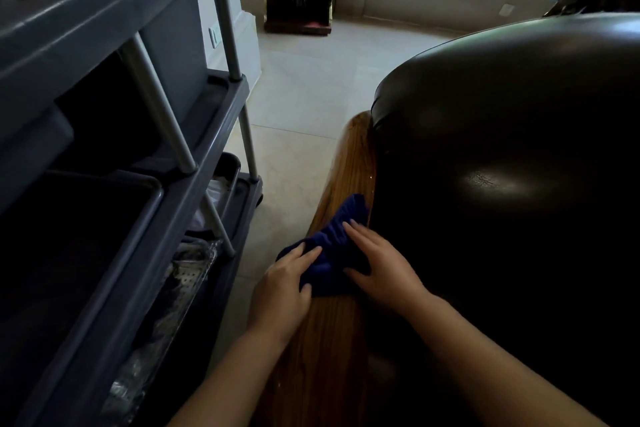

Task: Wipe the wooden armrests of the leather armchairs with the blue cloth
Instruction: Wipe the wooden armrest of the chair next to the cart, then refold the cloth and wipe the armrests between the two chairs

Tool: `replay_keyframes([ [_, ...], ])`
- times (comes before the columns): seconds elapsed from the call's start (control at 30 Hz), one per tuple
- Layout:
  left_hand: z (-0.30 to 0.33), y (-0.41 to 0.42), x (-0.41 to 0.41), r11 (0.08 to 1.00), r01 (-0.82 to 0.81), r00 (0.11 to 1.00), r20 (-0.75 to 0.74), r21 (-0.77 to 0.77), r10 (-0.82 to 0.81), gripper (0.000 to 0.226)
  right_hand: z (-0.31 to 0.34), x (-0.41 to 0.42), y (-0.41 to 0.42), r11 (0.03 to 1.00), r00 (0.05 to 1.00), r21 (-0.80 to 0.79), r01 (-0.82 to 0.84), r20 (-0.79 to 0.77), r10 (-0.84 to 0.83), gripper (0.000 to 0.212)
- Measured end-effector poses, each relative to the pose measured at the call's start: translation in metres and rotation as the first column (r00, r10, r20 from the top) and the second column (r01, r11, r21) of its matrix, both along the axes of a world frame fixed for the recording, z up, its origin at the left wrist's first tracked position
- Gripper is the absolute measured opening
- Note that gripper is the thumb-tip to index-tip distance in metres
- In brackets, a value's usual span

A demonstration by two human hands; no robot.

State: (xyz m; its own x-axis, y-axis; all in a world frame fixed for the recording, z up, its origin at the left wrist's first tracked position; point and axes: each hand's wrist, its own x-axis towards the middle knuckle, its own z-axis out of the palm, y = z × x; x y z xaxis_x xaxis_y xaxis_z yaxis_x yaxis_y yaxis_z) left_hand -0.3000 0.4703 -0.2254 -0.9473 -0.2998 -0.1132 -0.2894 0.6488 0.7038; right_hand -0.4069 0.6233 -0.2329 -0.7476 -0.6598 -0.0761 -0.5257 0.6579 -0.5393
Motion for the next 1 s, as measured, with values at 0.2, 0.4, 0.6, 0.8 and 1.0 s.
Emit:
replay_keyframes([
  [0.2,0.021,-0.01,0.005,1.0,0.012,0.998,0.066,0.017,-0.013,0.045,0.018,0.032,-0.005,0.982,0.946,0.11,0.152,-0.305,-0.112,0.022],
  [0.4,0.089,-0.011,-0.008,0.998,0.067,0.996,0.059,0.003,-0.067,0.039,0.085,0.025,0.013,0.961,0.936,0.008,0.277,-0.228,-0.268,0.011],
  [0.6,0.222,0.011,-0.022,0.971,0.24,0.971,0.013,-0.02,-0.239,0.029,0.2,0.032,0.061,0.888,0.89,-0.068,0.455,0.0,-0.456,0.013],
  [0.8,0.357,0.061,-0.01,0.907,0.42,0.908,-0.024,0.025,-0.419,0.024,0.341,0.072,0.134,0.866,0.874,-0.143,0.479,-0.009,-0.486,0.014],
  [1.0,0.44,0.15,0.022,0.823,0.566,0.825,-0.039,0.045,-0.564,0.021,0.441,0.142,0.243,0.814,0.812,-0.184,0.551,-0.104,-0.574,0.009],
])
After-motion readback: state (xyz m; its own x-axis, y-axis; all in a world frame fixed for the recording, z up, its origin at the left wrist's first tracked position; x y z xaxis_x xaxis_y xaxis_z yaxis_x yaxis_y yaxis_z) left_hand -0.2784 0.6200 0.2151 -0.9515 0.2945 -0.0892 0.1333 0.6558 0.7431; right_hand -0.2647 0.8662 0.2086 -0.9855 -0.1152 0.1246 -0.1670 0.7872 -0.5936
